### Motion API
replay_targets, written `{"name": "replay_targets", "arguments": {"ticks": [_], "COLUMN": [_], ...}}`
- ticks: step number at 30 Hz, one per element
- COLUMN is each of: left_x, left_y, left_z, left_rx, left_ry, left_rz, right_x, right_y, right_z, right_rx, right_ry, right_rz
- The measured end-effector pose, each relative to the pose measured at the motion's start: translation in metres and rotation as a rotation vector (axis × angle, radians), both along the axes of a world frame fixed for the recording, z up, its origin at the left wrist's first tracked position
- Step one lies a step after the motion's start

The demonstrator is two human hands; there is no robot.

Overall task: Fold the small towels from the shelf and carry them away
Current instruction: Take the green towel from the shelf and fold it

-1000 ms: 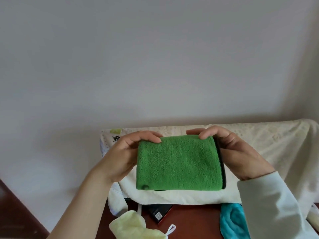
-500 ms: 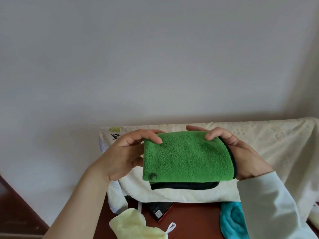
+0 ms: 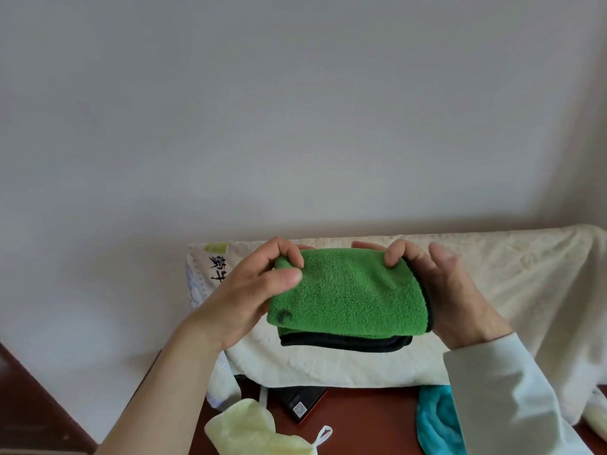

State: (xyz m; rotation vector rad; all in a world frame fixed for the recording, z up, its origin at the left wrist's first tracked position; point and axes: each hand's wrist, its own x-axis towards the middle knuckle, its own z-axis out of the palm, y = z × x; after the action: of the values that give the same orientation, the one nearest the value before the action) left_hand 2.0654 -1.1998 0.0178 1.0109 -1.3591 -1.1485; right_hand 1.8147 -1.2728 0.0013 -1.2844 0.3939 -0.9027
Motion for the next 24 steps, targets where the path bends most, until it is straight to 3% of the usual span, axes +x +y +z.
{"name": "replay_targets", "arguments": {"ticks": [5,16,24], "left_x": [0.002,-0.008,-0.001], "left_y": [-0.004,-0.005,0.005], "left_z": [-0.006,-0.014,-0.012], "left_rx": [-0.050,-0.060,-0.109], "left_ry": [0.013,0.177,0.195], "left_rz": [0.079,0.119,0.201], "right_x": [-0.003,0.003,0.016], "right_y": [-0.005,-0.007,0.007], "right_z": [-0.008,-0.013,-0.012], "right_rx": [-0.145,-0.048,-0.002], "right_ry": [0.056,-0.086,0.052], "right_rz": [-0.116,-0.173,-0.197]}}
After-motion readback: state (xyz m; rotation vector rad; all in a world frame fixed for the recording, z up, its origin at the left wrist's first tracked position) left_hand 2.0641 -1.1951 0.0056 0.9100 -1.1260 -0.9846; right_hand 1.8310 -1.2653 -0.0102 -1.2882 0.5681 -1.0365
